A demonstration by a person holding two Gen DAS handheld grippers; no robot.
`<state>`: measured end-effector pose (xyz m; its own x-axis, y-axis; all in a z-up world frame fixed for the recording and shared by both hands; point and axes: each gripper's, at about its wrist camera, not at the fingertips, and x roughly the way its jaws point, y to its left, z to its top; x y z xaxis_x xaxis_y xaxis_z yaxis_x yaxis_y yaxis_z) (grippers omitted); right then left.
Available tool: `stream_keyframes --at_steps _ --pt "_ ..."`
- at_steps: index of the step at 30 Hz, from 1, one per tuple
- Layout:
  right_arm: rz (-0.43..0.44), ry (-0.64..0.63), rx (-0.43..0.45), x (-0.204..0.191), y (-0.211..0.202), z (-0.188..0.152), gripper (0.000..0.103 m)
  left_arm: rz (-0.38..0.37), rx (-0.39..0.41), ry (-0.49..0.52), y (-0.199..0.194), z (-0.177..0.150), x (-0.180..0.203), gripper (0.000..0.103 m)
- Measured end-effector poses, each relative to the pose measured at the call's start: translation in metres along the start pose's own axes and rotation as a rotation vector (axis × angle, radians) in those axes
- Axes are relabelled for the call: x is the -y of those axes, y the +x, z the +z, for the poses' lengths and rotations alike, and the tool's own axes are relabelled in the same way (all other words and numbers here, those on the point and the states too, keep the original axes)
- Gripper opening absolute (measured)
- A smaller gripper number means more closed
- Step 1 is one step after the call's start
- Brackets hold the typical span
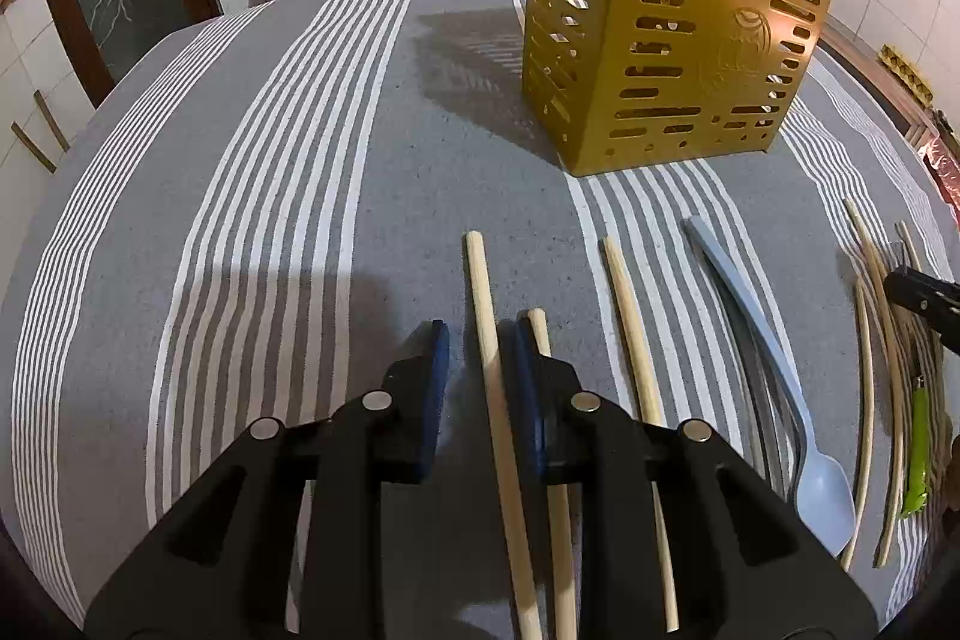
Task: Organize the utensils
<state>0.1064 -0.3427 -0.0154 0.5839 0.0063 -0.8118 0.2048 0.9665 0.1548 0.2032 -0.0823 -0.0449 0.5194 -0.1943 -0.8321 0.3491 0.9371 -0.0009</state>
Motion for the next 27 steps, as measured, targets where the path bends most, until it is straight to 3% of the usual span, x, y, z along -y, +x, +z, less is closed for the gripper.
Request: stream_keyframes --at_steps 2,4,6,9,16,27 --pt "-0.008 -0.015 0.015 -0.004 -0.003 0.000 0.010 -0.003 0.001 0.002 0.000 0.000 0.001 0.020" --pt "-0.018 -0.021 0.029 -0.004 -0.009 0.001 0.008 -0.007 0.004 0.000 -0.001 0.000 0.000 0.007" --pt "-0.010 -0.011 0.051 -0.002 -0.018 0.002 0.008 -0.016 0.007 0.001 -0.003 0.000 0.000 0.004" --pt "0.005 -0.005 0.082 0.000 -0.031 0.002 0.003 -0.029 0.012 0.000 -0.006 -0.002 -0.002 0.004" --pt "0.008 -0.019 0.144 -0.001 -0.058 0.002 0.002 -0.052 0.062 -0.043 -0.028 -0.006 -0.011 0.004" --pt "0.013 -0.043 0.271 -0.007 -0.106 0.001 0.002 -0.088 0.200 -0.078 -0.086 -0.007 -0.018 0.004"
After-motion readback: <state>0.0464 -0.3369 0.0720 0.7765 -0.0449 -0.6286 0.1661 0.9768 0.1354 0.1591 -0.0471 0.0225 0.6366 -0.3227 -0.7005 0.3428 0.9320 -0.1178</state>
